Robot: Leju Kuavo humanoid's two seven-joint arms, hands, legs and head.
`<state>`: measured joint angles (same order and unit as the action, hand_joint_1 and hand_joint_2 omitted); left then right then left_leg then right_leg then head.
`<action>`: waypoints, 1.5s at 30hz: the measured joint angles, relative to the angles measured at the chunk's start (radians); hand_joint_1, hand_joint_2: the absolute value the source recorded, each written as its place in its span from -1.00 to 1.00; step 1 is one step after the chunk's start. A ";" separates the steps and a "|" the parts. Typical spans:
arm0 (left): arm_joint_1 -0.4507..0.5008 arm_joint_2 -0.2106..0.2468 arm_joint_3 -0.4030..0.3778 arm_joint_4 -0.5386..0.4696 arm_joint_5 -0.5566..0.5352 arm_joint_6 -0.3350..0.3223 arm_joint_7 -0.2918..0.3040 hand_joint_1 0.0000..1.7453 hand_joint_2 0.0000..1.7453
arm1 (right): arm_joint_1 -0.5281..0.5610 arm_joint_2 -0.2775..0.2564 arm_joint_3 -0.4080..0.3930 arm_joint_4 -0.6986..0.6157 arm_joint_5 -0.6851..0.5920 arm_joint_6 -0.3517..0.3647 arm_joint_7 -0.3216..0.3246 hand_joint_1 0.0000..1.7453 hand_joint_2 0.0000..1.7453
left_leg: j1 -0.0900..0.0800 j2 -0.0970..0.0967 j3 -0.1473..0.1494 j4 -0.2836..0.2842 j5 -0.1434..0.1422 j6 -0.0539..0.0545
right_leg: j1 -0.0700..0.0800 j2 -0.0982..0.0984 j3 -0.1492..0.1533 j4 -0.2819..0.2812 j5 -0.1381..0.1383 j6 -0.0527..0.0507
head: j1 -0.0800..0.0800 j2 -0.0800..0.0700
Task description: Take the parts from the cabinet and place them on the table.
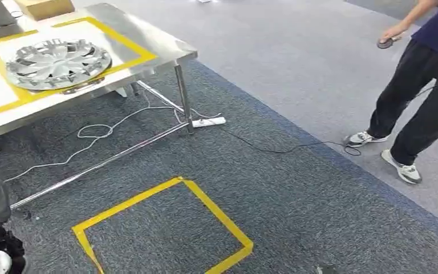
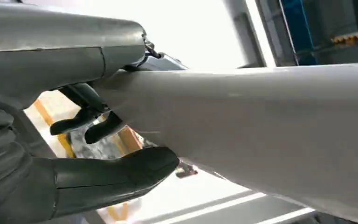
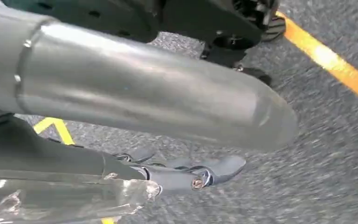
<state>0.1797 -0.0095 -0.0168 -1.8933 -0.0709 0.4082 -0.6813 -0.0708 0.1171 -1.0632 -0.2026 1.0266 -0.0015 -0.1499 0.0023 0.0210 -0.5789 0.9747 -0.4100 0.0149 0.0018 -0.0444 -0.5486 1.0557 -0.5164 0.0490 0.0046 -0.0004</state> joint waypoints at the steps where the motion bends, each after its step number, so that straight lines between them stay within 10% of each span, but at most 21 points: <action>1: -0.001 0.000 0.000 0.000 0.000 0.000 0.000 1.00 1.00 | 0.002 0.001 0.000 0.000 0.000 0.001 0.000 -1.00 -1.00 | 0.000 -0.012 -0.001 0.000 0.001 0.005 | -0.002 0.030 -0.036 0.079 -0.042 0.001 | 0.002 0.000; 4: 0.002 0.000 0.001 0.000 0.000 0.000 0.000 1.00 1.00 | 0.010 0.002 0.000 0.000 0.000 0.001 0.002 -1.00 -1.00 | 0.000 -0.057 -0.003 0.000 0.002 0.008 | -0.003 0.043 -0.139 0.283 -0.112 0.002 | 0.001 0.000; 7: 0.002 0.000 0.002 0.000 0.000 -0.002 0.000 1.00 1.00 | 0.009 0.002 0.000 0.000 0.002 0.001 0.005 -1.00 -1.00 | 0.002 -0.105 0.000 0.002 0.005 0.003 | -0.007 0.055 -0.063 0.100 0.010 -0.002 | 0.002 0.000; 8: 0.002 0.000 0.002 0.000 0.000 -0.002 0.000 1.00 1.00 | 0.009 0.002 0.000 0.000 0.002 0.001 0.007 -1.00 -1.00 | 0.004 -0.119 0.000 0.003 0.005 -0.001 | -0.012 0.085 -0.017 0.003 0.053 -0.001 | 0.002 0.000; 9: 0.002 0.000 0.003 0.000 0.000 -0.003 0.000 1.00 1.00 | 0.008 0.002 0.000 0.000 0.002 0.000 0.010 -1.00 -1.00 | 0.004 -0.131 -0.004 0.004 0.006 -0.008 | -0.023 0.158 0.001 -0.035 0.039 0.003 | 0.002 0.000; 13: 0.007 -0.002 0.006 -0.002 -0.001 -0.003 0.000 1.00 1.00 | 0.006 0.007 0.000 0.001 0.003 -0.001 0.012 -1.00 -1.00 | 0.010 -0.177 -0.022 0.004 0.021 -0.036 | -0.013 0.117 0.005 -0.040 0.048 -0.019 | 0.002 0.000; 14: 0.009 0.000 0.008 -0.002 -0.003 -0.003 0.000 1.00 1.00 | 0.004 0.014 0.000 0.002 0.003 0.000 0.012 -1.00 -1.00 | 0.011 -0.164 -0.026 0.011 0.014 -0.037 | -0.020 0.099 0.007 -0.049 0.054 -0.028 | 0.002 0.000; 16: 0.002 0.001 0.009 -0.005 -0.002 -0.004 0.000 1.00 1.00 | 0.007 0.011 0.000 0.001 0.003 0.000 0.011 -1.00 -1.00 | 0.002 -0.062 -0.074 0.106 -0.052 -0.046 | -0.015 0.072 0.007 -0.052 0.056 -0.041 | -0.012 0.000; 19: 0.005 0.001 0.009 -0.005 -0.002 -0.006 0.000 1.00 1.00 | 0.013 0.011 0.000 0.001 0.003 0.000 0.012 -1.00 -1.00 | 0.006 -0.032 -0.178 0.327 -0.138 -0.052 | -0.009 0.021 0.005 -0.051 0.053 -0.044 | -0.011 0.000; 22: 0.007 0.001 0.009 -0.005 -0.002 -0.007 0.000 1.00 1.00 | 0.010 0.012 0.000 0.001 0.003 0.001 0.012 -1.00 -1.00 | 0.006 -0.022 -0.101 0.194 -0.049 -0.049 | -0.008 -0.023 0.010 -0.051 0.049 -0.042 | -0.012 0.000; 24: 0.006 0.002 0.009 -0.005 -0.002 -0.007 0.000 1.00 1.00 | 0.007 0.013 0.000 0.001 0.003 0.002 0.012 -1.00 -1.00 | -0.002 0.057 -0.003 0.027 -0.001 -0.040 | -0.005 -0.044 0.017 -0.051 0.044 -0.036 | -0.012 0.000; 29: 0.008 0.002 0.011 -0.006 0.000 -0.009 0.000 1.00 1.00 | 0.001 0.013 0.000 0.001 0.004 0.000 0.010 -1.00 -1.00 | -0.002 0.002 -0.002 0.004 0.000 -0.011 | 0.003 -0.092 0.028 -0.055 0.031 -0.007 | -0.013 0.000; 31: 0.005 0.002 0.011 -0.007 0.000 -0.013 0.000 1.00 1.00 | 0.000 0.013 0.000 0.001 0.004 -0.001 0.008 -1.00 -1.00 | 0.004 -0.015 -0.003 0.003 0.002 -0.001 | -0.003 0.010 -0.007 0.025 -0.021 0.005 | -0.002 0.000; 34: 0.005 0.002 0.011 -0.007 0.001 -0.017 0.000 1.00 1.00 | 0.008 0.013 0.000 0.001 0.004 0.000 0.008 -1.00 -1.00 | 0.004 -0.053 -0.007 0.003 0.002 0.004 | -0.005 0.042 -0.126 0.264 -0.115 0.009 | 0.000 0.000; 36: 0.005 0.002 0.011 -0.007 0.001 -0.016 0.000 1.00 1.00 | 0.010 0.013 0.000 0.001 0.005 -0.002 0.009 -1.00 -1.00 | 0.005 -0.078 -0.006 0.004 0.003 0.003 | -0.005 0.043 -0.123 0.238 -0.072 0.008 | 0.000 0.000; 39: 0.005 0.001 0.011 -0.007 0.005 -0.017 0.000 1.00 1.00 | 0.004 0.012 0.000 0.001 0.004 -0.006 0.008 -1.00 -1.00 | 0.008 -0.100 -0.001 0.007 0.002 -0.004 | -0.010 0.061 -0.005 -0.023 0.058 0.006 | 0.002 0.000; 44: 0.007 0.000 0.010 -0.007 0.005 -0.017 0.000 1.00 1.00 | 0.002 0.014 -0.001 0.001 0.003 -0.010 0.005 -1.00 -1.00 | 0.005 -0.111 -0.011 0.007 0.008 -0.033 | -0.009 0.068 0.004 -0.047 0.055 -0.023 | 0.001 0.000; 45: 0.007 0.000 0.010 -0.008 0.005 -0.017 0.000 1.00 1.00 | 0.001 0.014 -0.001 0.001 0.003 -0.010 0.005 -1.00 -1.00 | 0.003 -0.079 -0.016 0.021 -0.006 -0.037 | -0.011 0.064 0.005 -0.050 0.059 -0.031 | -0.002 0.000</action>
<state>0.1863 -0.0092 -0.0065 -1.9009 -0.0664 0.3914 -0.6813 -0.0694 0.1308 -1.0643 -0.2018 1.0300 -0.0114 -0.1453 0.0058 -0.0584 -0.5948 0.9959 -0.4159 -0.0218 -0.0095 0.0193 -0.5441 1.0053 -0.4578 0.0179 0.0028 -0.0004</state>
